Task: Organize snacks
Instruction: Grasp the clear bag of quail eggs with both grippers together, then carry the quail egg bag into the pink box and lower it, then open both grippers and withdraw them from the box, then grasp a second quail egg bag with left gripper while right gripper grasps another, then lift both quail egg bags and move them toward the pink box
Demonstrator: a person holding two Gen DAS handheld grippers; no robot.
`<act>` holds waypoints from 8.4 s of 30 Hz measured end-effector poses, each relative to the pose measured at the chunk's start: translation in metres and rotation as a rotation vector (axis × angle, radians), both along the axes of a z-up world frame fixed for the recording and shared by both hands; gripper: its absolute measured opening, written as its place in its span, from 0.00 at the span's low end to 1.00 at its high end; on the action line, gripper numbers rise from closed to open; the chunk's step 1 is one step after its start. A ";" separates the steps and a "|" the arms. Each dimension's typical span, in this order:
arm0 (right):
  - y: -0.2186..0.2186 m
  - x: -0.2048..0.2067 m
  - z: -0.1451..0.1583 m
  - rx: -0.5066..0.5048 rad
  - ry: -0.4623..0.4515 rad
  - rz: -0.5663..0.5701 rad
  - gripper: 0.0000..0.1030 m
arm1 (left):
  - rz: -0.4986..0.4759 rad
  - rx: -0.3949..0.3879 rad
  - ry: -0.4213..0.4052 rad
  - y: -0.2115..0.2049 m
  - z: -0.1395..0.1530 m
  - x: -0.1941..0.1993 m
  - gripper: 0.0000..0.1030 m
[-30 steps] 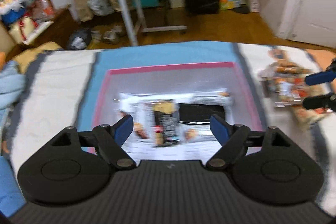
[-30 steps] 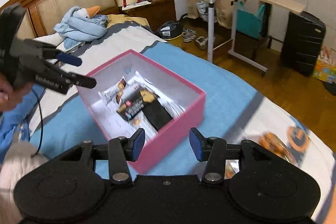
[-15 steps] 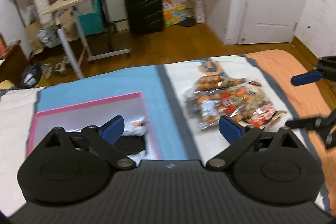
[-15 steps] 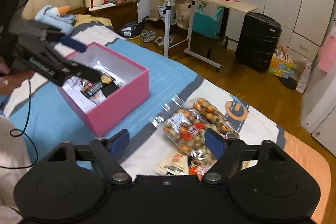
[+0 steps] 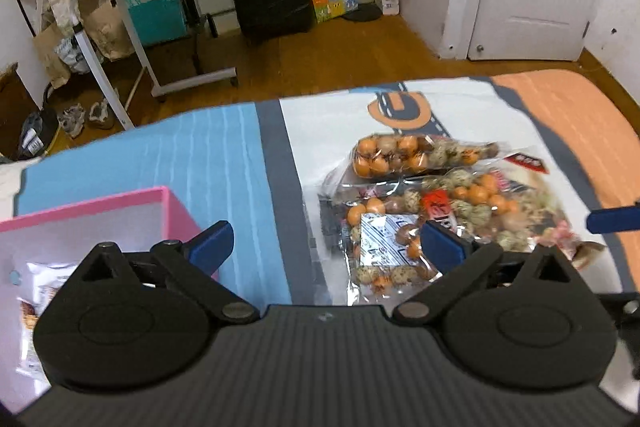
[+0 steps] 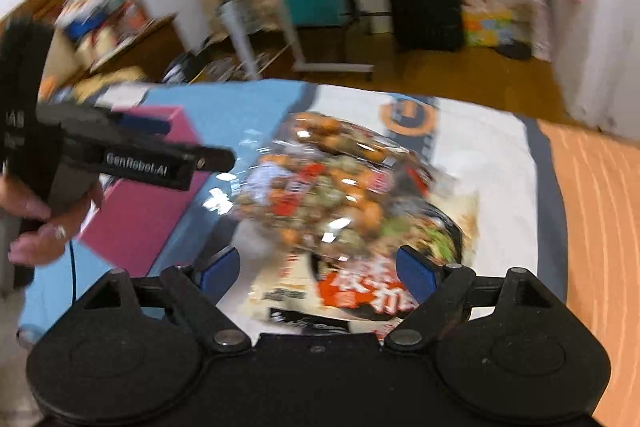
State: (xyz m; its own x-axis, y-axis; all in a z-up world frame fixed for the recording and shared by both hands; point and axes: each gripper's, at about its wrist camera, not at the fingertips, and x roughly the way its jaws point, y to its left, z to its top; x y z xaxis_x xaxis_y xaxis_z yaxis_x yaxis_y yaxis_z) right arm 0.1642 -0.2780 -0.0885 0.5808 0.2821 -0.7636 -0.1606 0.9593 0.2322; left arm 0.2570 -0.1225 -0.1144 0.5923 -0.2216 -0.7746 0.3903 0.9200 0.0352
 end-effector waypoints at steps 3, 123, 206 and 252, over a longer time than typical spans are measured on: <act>-0.013 0.002 -0.016 0.049 -0.011 -0.051 0.85 | 0.022 -0.032 0.044 0.002 -0.017 0.014 0.98; 0.319 0.079 -0.011 -0.164 0.144 0.560 0.84 | 0.388 -0.213 0.206 0.283 -0.001 -0.009 0.72; -0.070 0.154 -0.072 0.221 0.360 -0.147 0.75 | 0.151 -0.382 0.444 -0.004 -0.064 0.142 0.59; -0.032 0.096 -0.037 0.312 0.259 -0.135 0.28 | 0.051 -0.485 0.402 0.019 -0.038 0.078 0.70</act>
State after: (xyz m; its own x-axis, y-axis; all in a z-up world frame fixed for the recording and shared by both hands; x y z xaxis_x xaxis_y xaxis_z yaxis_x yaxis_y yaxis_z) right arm 0.2605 -0.3099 -0.1258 0.4287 0.4574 -0.7791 0.0634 0.8450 0.5310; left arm 0.3353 -0.1039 -0.1521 0.2948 -0.5827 -0.7574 0.2417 0.8123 -0.5309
